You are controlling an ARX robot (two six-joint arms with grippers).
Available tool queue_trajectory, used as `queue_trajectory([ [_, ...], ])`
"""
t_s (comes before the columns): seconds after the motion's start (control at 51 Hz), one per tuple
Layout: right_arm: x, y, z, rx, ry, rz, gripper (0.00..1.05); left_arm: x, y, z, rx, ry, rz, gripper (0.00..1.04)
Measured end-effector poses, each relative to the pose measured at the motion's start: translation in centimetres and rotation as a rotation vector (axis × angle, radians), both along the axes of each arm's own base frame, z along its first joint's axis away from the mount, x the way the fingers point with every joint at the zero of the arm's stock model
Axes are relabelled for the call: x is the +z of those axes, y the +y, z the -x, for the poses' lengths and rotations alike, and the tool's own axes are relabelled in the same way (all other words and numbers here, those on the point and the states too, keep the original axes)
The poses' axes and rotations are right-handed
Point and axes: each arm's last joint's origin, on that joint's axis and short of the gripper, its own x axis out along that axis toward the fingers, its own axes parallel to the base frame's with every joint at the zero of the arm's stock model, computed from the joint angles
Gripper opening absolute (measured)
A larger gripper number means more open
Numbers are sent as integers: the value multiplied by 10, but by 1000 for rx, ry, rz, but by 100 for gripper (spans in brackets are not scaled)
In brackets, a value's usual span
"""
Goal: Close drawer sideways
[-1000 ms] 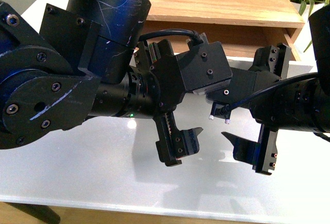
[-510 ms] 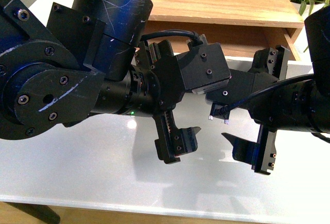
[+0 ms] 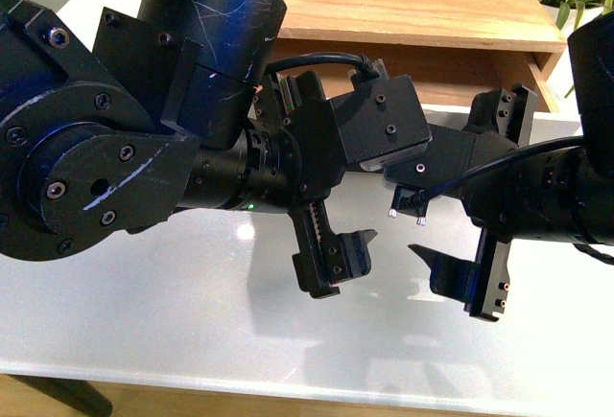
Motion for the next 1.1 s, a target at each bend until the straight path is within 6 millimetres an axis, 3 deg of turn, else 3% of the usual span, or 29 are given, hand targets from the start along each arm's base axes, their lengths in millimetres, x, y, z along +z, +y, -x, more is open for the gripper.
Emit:
queue_trajectory([
  [0.353,2,-3,-8,-17,-29,-1,96,0,-3,-5,11,-6,4,96],
  [0.647,17,-4,-27,-61,-134,0,96,8,-9,-15,21,-39,23,96],
  [1.098,10,-7,-39,-87,-140,3,96,4,-17,-28,24,-51,15,96],
])
